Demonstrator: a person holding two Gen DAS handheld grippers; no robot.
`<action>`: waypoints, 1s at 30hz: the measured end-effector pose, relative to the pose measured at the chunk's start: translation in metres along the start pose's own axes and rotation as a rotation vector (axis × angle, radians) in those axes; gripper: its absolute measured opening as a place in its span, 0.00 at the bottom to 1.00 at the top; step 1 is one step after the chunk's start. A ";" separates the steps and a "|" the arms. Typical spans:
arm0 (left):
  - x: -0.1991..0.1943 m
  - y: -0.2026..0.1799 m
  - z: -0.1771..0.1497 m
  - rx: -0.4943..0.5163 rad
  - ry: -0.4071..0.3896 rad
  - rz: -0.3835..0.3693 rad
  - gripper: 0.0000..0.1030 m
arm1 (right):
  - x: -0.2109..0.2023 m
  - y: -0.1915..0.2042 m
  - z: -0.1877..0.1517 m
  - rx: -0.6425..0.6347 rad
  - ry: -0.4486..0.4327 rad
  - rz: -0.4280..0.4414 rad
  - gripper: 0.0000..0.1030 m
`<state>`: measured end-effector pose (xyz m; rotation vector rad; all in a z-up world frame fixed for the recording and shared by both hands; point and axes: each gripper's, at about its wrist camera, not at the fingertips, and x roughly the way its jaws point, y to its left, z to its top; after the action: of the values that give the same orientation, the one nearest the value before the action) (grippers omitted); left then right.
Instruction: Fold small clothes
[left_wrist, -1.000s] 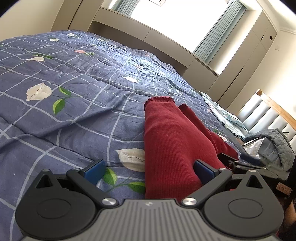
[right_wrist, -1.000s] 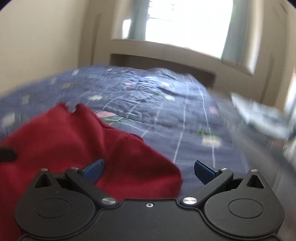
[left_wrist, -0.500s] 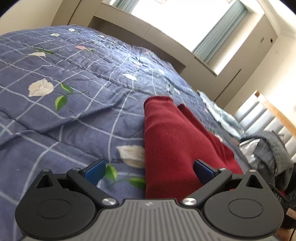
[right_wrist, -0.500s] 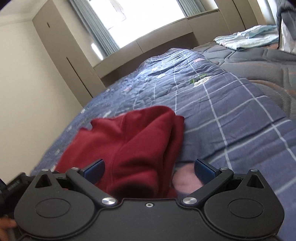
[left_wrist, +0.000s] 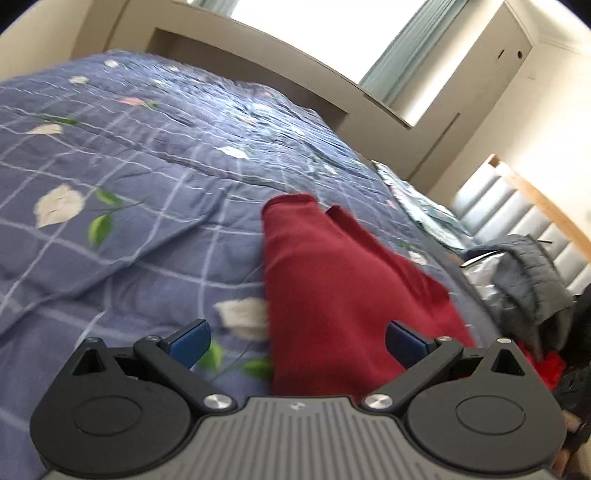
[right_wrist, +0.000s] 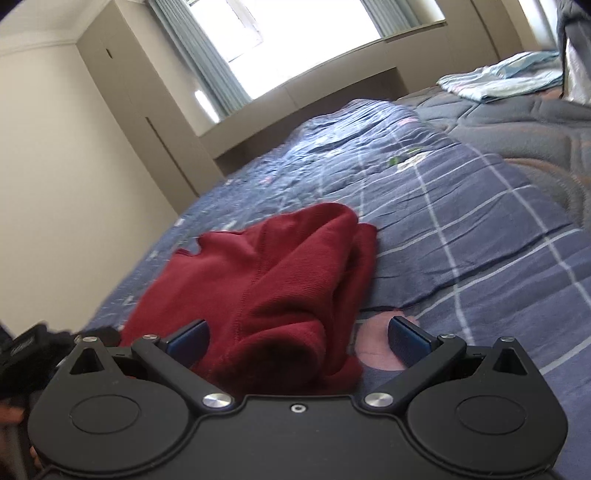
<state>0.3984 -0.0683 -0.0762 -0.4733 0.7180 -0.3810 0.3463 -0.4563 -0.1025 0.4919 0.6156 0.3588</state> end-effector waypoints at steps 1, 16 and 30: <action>0.007 0.001 0.004 -0.004 0.026 -0.005 1.00 | 0.000 -0.001 0.000 0.004 0.003 0.015 1.00; 0.029 -0.009 0.012 0.067 0.142 0.043 1.00 | 0.012 -0.014 0.033 0.203 0.110 0.110 0.99; 0.024 -0.016 0.019 0.032 0.188 0.008 0.71 | 0.007 -0.003 0.019 0.187 0.101 0.012 0.45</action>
<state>0.4261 -0.0880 -0.0677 -0.4074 0.8941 -0.4325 0.3640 -0.4621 -0.0942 0.6601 0.7485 0.3408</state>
